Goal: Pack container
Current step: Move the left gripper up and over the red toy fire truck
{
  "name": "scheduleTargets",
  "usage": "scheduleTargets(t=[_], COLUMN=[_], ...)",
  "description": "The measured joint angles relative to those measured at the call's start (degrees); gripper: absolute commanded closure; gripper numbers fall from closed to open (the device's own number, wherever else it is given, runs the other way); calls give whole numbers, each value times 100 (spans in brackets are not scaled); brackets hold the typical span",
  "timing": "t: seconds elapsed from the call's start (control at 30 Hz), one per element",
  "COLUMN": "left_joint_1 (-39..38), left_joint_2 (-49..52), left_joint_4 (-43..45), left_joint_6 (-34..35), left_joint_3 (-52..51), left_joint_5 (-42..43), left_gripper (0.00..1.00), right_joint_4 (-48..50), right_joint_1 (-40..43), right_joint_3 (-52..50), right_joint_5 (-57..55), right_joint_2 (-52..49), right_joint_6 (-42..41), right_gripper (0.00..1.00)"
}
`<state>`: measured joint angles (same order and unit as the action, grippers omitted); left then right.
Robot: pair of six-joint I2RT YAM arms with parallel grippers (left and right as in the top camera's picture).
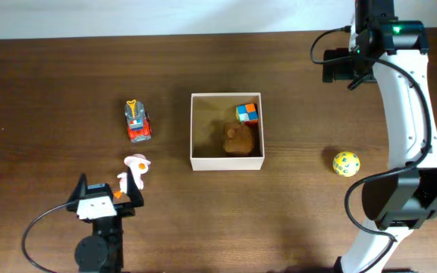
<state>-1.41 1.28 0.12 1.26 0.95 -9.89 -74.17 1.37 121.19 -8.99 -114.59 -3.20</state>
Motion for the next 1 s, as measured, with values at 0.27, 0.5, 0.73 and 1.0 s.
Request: scheduleTargets(t=[0.27, 0.5, 0.73, 1.0], left_joint_1=[0, 26, 26, 11], left_joint_2=[625, 2911, 5805, 8786], left_joint_4=[94, 365, -365, -1196], left_joint_6=[-26, -763, -1045, -1132], left_joint_3=[664, 3067, 5694, 7619], left_joint_5=[-337, -708, -752, -680], left_gripper=[1, 1, 1, 1], right_joint_4=[0, 4, 4, 2], right_joint_1=[0, 0, 0, 0], right_joint_3=[0, 0, 0, 0], right_joint_5=[-2, 0, -2, -2], right_joint_2=[0, 0, 0, 0], right_joint_6=[0, 2, -2, -2], right_gripper=[1, 1, 1, 1])
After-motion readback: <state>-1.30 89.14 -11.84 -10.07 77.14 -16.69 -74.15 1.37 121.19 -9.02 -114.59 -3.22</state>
